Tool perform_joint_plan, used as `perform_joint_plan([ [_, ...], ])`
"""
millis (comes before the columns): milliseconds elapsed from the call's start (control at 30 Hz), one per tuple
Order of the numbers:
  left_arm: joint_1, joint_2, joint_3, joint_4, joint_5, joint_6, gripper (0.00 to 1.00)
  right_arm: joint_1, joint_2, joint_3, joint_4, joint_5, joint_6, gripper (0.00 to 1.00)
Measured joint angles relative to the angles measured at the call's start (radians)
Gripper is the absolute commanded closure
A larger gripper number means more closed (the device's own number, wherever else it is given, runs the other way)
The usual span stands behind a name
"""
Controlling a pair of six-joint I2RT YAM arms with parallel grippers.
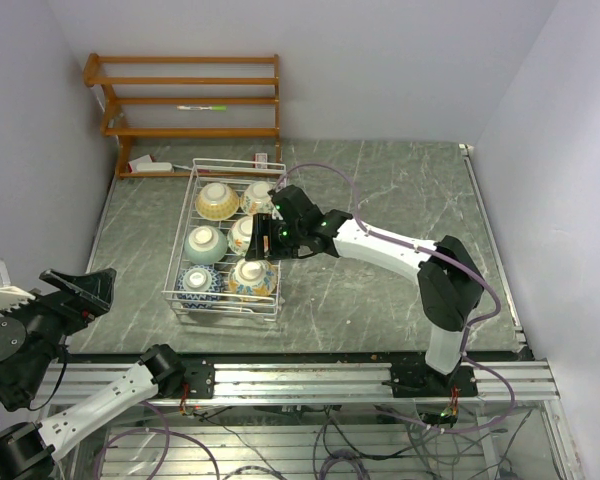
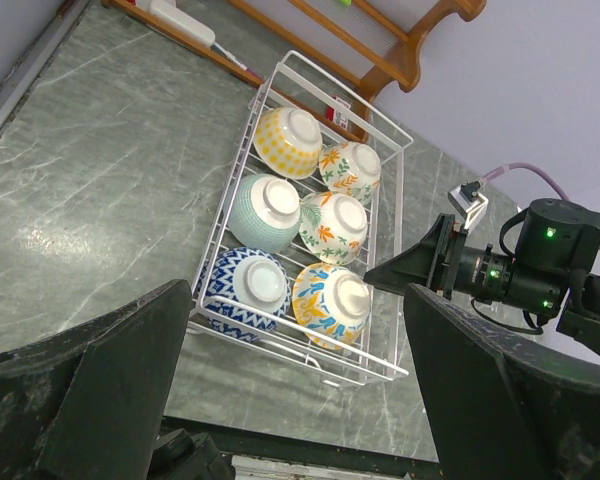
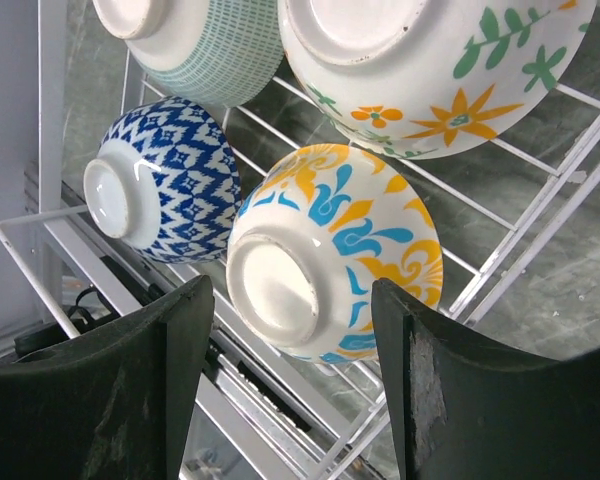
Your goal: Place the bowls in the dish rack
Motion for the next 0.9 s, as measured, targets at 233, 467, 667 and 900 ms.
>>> perform_joint_plan([
  [233,0.0,0.001,0.003,-0.005,-0.001,0.0,0.01,0.001,0.004,0.054,-0.08,0.04,-0.035,0.32],
  [467,-0.003,0.046,0.014,-0.04,0.002,-0.001,0.01,0.003,0.02,0.278,-0.29,0.167,-0.126,0.0],
  [667,-0.013,0.113,-0.001,-0.032,0.051,0.004,0.01,0.002,-0.055,0.329,-0.452,0.307,-0.2,0.0],
  [900,-0.015,0.169,-0.06,0.02,0.133,0.041,0.01,-0.026,-0.269,0.236,-0.577,0.433,-0.211,0.0],
])
